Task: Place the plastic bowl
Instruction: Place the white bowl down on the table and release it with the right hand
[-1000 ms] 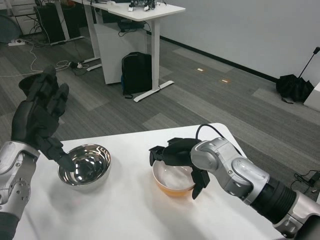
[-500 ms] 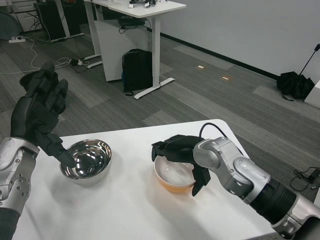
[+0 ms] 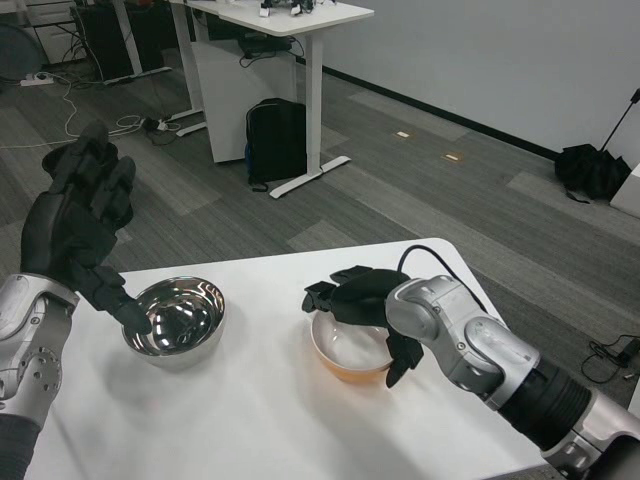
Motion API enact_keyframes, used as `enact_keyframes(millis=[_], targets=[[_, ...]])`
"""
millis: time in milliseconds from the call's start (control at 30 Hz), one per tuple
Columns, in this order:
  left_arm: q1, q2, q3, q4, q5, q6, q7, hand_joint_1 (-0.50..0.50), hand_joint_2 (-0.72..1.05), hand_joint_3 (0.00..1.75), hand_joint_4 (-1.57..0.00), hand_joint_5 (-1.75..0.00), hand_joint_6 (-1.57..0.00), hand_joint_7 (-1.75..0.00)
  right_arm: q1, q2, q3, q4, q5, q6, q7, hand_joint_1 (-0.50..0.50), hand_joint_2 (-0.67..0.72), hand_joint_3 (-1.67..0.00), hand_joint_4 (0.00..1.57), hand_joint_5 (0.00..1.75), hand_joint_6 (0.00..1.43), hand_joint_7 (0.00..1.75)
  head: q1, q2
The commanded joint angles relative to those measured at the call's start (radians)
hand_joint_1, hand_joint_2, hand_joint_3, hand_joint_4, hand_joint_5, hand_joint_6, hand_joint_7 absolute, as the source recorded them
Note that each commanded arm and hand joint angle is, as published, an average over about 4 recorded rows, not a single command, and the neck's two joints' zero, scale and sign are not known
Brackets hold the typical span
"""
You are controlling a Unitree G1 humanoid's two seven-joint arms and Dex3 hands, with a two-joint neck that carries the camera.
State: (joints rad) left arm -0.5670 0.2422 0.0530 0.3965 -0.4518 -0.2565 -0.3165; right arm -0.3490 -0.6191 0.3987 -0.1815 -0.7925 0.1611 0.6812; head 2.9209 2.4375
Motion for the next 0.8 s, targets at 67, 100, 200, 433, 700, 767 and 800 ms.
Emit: enact_keyframes(millis=[67, 100, 200, 433, 700, 767, 800], targets=[[0.012, 0.009, 0.0, 0.01, -0.013, -0.014, 0.001, -0.5, -0.72, 0.07, 0.0, 0.0, 0.0, 0.0, 0.068, 0.007, 0.017, 0.014, -0.036, -0.032, -0.015, -0.46, -0.19, -1.31, 0.0, 0.0, 0.0, 0.0, 0.0, -0.003], [0.012, 0.01, 0.0, 0.01, -0.016, -0.015, 0.001, -0.5, -0.72, 0.07, 0.0, 0.0, 0.0, 0.0, 0.075, 0.008, 0.011, 0.008, -0.039, -0.042, -0.034, -0.46, -0.18, -1.27, 0.0, 0.0, 0.0, 0.0, -0.001, -0.005], [0.012, 0.011, -0.002, 0.01, -0.021, -0.017, 0.001, -0.5, -0.72, 0.07, 0.0, 0.0, 0.0, 0.0, 0.091, 0.011, -0.005, -0.006, -0.044, -0.062, -0.071, -0.46, -0.08, -0.95, 0.0, 0.0, 0.0, 0.0, 0.001, -0.006], [0.015, 0.011, -0.006, 0.012, -0.026, -0.023, 0.001, -0.5, -0.72, 0.04, 0.0, 0.0, 0.0, 0.0, 0.11, 0.01, -0.031, -0.022, -0.047, -0.083, -0.114, -0.46, 0.39, -0.26, 0.0, 0.0, 0.0, 0.0, 0.012, -0.012], [0.018, 0.011, -0.007, 0.01, -0.027, -0.024, 0.001, -0.5, -0.72, 0.02, 0.0, 0.0, 0.0, 0.0, 0.128, 0.008, -0.083, -0.035, 0.017, -0.084, -0.129, -0.46, 0.71, 0.0, 0.0, 0.0, 0.0, 0.0, 0.019, -0.017], [0.018, 0.011, -0.007, 0.011, -0.027, -0.024, 0.001, -0.5, -0.72, 0.04, 0.0, 0.0, 0.0, 0.0, 0.132, 0.009, -0.1, -0.046, 0.03, -0.081, -0.13, -0.46, 0.72, 0.0, 0.0, 0.0, 0.0, 0.0, 0.021, -0.017], [0.018, 0.011, -0.007, 0.011, -0.027, -0.024, 0.001, -0.5, -0.72, 0.02, 0.0, 0.0, 0.0, 0.0, 0.133, 0.009, -0.11, -0.052, 0.038, -0.081, -0.132, -0.46, 0.72, 0.0, 0.0, 0.0, 0.0, 0.0, 0.021, -0.016]])
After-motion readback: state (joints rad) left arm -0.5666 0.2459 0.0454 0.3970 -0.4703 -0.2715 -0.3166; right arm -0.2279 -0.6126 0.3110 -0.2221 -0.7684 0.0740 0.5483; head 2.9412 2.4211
